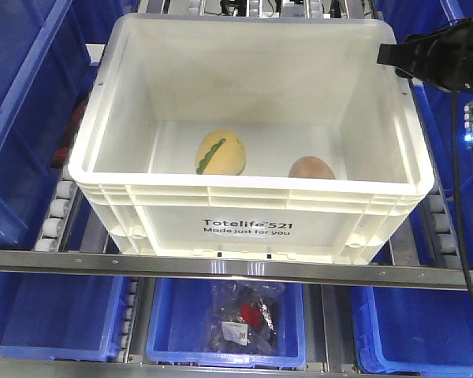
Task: Place moving items into box and shelve
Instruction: 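Open both grippers and lift them off the crate rims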
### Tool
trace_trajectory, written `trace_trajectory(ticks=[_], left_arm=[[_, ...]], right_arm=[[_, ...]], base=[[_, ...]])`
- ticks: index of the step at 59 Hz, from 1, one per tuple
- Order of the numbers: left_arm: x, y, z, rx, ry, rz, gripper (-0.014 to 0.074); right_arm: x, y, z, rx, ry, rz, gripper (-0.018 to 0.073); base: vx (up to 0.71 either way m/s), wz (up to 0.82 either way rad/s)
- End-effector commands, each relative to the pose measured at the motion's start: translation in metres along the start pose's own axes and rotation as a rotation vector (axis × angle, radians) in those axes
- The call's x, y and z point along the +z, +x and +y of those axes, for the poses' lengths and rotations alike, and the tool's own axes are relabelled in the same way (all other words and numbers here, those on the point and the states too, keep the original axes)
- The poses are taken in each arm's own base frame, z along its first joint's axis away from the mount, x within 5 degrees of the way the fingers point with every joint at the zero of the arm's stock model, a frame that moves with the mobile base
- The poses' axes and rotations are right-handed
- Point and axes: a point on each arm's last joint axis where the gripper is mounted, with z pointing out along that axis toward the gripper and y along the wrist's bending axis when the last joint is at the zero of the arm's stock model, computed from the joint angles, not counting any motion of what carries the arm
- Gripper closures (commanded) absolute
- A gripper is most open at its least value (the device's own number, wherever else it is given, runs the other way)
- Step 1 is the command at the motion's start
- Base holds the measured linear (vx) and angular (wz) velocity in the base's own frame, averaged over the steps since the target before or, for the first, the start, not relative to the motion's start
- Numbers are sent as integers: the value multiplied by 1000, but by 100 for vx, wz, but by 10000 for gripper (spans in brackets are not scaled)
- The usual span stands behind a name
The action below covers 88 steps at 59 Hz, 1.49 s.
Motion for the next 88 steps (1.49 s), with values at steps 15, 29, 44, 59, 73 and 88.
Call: trace_trajectory(ticks=[15,29,44,59,73,88], left_arm=[[-1,-5,0,-17,9,-109,603],[-1,-5,0,-17,9,-109,603],[-1,-5,0,-17,9,-109,603],[-1,-5,0,-17,9,-109,603],[-1,-5,0,-17,9,-109,603],[-1,-5,0,-17,9,-109,603]], right_arm=[[-15,-21,2,-8,2,-129,140],[-15,-21,2,-8,2,-129,140],[-15,-21,2,-7,2,-129,140],[-16,-17,3,19,-10,-79,102],[-16,-17,3,18,-10,-79,93],[-16,-17,3,18,-10,-80,93]], base=[[0,0],[0,0],[0,0],[0,0],[0,0],[0,0]])
